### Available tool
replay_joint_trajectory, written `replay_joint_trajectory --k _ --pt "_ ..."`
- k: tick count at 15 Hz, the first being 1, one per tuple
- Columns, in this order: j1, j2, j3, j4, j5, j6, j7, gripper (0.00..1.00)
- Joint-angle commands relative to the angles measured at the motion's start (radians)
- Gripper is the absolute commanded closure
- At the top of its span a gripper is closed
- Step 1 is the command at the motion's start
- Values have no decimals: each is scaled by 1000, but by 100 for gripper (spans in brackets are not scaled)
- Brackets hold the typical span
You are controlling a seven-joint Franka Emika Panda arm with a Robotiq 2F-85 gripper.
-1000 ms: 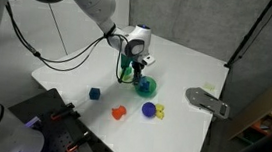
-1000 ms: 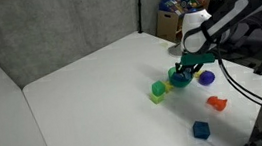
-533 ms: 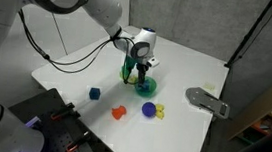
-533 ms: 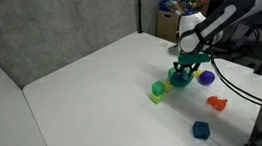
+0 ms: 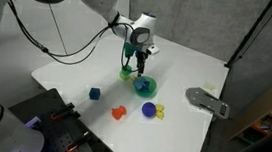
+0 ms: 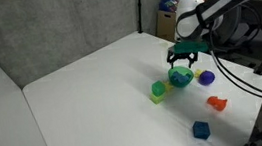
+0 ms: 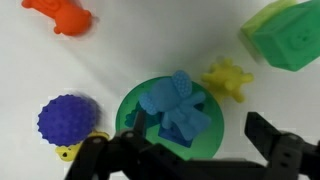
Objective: Put the light blue object in the bowl
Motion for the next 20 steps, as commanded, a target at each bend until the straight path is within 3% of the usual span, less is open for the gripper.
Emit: replay_joint_trajectory --k 1,9,20 --pt "10 -100 26 -48 38 -61 35 0" --pt "71 -127 54 -101 52 -43 269 0" --pt "105 -125 62 -201 32 118 459 0"
